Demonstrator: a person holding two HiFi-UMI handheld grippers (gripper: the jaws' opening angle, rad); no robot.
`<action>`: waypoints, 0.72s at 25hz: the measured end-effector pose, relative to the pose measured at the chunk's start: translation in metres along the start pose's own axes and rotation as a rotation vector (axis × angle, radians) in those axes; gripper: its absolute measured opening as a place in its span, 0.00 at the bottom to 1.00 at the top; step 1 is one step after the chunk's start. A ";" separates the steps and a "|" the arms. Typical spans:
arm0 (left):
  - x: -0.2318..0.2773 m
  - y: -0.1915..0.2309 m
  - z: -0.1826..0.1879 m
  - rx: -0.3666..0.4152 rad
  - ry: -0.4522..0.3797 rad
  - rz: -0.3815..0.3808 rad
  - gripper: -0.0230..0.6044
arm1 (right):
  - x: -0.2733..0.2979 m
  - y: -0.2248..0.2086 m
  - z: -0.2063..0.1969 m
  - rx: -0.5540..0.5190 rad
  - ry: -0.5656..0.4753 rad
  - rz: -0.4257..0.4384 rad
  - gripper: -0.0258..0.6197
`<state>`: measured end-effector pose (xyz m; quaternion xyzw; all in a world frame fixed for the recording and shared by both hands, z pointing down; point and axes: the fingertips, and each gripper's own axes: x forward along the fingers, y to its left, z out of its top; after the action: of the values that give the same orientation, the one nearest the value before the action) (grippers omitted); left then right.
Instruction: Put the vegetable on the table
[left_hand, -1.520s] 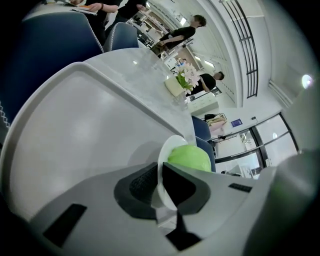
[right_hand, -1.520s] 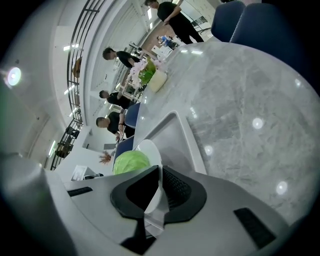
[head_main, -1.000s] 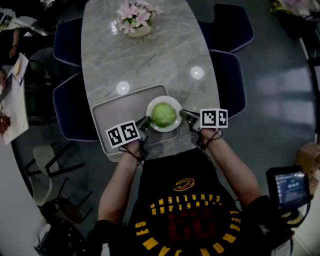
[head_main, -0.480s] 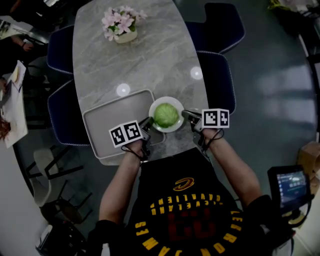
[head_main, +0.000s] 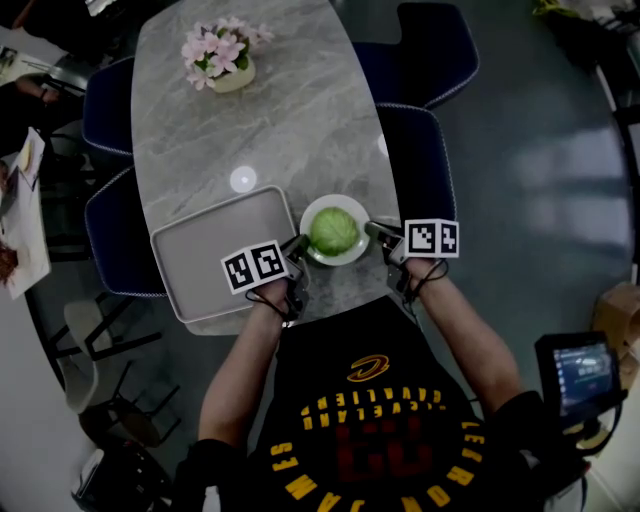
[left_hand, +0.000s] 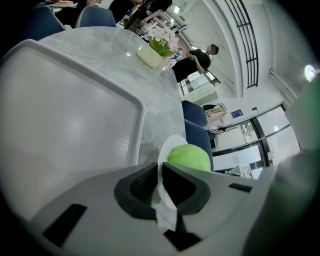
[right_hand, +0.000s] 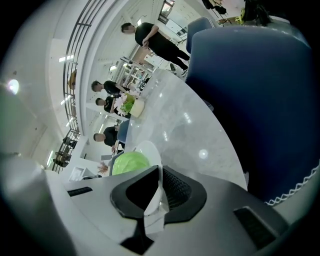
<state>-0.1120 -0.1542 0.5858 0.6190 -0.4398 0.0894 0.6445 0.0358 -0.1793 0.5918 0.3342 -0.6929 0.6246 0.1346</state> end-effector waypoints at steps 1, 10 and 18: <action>0.004 -0.002 -0.001 -0.001 0.002 0.001 0.09 | -0.002 -0.004 0.002 0.001 -0.001 -0.004 0.09; 0.039 -0.013 -0.014 0.010 0.031 0.034 0.09 | -0.016 -0.035 0.014 -0.013 -0.002 -0.044 0.09; 0.063 -0.013 -0.021 0.024 0.065 0.073 0.09 | -0.019 -0.058 0.017 -0.033 0.007 -0.099 0.09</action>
<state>-0.0560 -0.1656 0.6222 0.6072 -0.4396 0.1383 0.6473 0.0905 -0.1897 0.6218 0.3639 -0.6851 0.6068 0.1731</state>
